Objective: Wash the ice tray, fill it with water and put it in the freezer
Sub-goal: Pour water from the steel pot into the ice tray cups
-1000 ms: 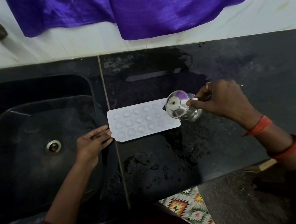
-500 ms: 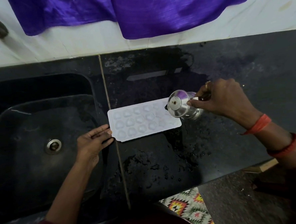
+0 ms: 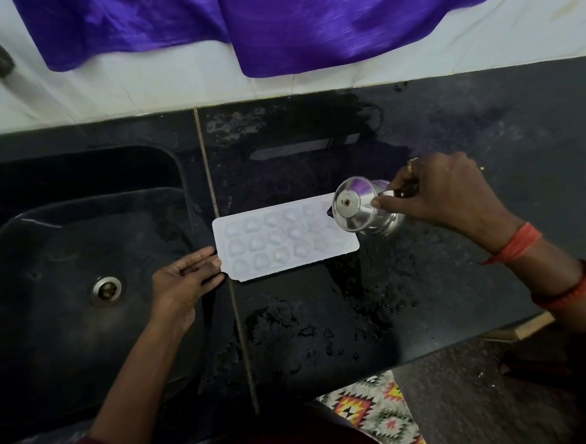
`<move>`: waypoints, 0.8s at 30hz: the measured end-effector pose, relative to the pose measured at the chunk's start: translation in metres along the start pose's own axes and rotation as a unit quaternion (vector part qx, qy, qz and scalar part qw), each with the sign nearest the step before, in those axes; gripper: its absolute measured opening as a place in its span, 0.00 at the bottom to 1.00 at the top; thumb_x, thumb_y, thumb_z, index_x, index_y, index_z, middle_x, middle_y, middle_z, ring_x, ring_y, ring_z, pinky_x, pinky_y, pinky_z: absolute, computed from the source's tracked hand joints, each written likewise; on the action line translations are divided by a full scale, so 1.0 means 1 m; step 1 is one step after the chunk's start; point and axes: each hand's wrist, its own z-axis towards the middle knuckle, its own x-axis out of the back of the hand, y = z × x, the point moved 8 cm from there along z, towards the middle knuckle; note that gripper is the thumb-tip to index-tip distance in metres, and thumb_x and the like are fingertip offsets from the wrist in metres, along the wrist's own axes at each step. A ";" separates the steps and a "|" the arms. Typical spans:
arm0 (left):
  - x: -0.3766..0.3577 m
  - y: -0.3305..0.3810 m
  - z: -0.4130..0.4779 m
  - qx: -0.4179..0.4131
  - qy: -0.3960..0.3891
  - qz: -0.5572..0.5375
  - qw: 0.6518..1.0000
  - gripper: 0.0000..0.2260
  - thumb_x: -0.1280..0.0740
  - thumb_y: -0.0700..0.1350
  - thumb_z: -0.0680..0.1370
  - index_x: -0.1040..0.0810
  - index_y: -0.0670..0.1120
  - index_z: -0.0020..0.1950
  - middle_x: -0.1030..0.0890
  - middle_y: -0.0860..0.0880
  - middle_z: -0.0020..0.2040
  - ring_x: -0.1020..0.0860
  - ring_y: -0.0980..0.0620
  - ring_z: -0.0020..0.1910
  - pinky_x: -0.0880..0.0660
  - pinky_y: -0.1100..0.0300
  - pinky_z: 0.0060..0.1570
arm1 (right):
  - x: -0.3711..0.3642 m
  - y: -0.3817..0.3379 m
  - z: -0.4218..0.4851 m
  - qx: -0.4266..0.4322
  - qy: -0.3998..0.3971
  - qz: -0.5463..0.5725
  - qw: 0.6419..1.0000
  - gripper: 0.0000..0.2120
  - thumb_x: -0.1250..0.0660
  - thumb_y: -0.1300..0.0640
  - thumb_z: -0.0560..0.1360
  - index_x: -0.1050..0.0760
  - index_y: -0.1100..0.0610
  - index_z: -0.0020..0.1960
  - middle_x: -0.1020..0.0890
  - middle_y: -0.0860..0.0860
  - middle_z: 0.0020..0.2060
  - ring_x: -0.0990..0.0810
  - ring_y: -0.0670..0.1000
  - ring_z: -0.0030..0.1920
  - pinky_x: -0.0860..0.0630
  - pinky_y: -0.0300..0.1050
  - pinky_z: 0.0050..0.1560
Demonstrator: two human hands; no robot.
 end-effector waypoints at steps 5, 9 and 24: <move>0.001 -0.001 0.001 0.000 0.002 0.001 1.000 0.15 0.27 0.33 0.74 0.19 0.36 0.60 0.15 0.41 0.53 0.16 0.44 0.55 0.16 0.58 0.46 | 0.001 0.000 0.000 0.005 -0.001 0.007 1.000 0.23 0.31 0.33 0.64 0.15 0.51 0.43 0.15 0.50 0.35 0.16 0.55 0.37 0.18 0.55 0.46; 0.000 0.000 -0.001 0.000 0.003 0.002 1.000 0.14 0.27 0.32 0.74 0.19 0.37 0.60 0.15 0.41 0.53 0.16 0.45 0.54 0.17 0.57 0.47 | 0.002 0.003 0.001 0.010 -0.004 0.025 1.000 0.17 0.24 0.39 0.67 0.14 0.53 0.43 0.17 0.48 0.32 0.16 0.52 0.36 0.18 0.51 0.45; 0.001 0.000 0.000 0.000 0.007 0.000 1.000 0.13 0.27 0.32 0.74 0.18 0.37 0.58 0.14 0.41 0.52 0.15 0.46 0.52 0.17 0.57 0.47 | 0.003 0.000 0.012 0.004 0.013 0.044 0.999 0.21 0.27 0.37 0.67 0.15 0.54 0.45 0.22 0.45 0.31 0.20 0.48 0.32 0.22 0.44 0.40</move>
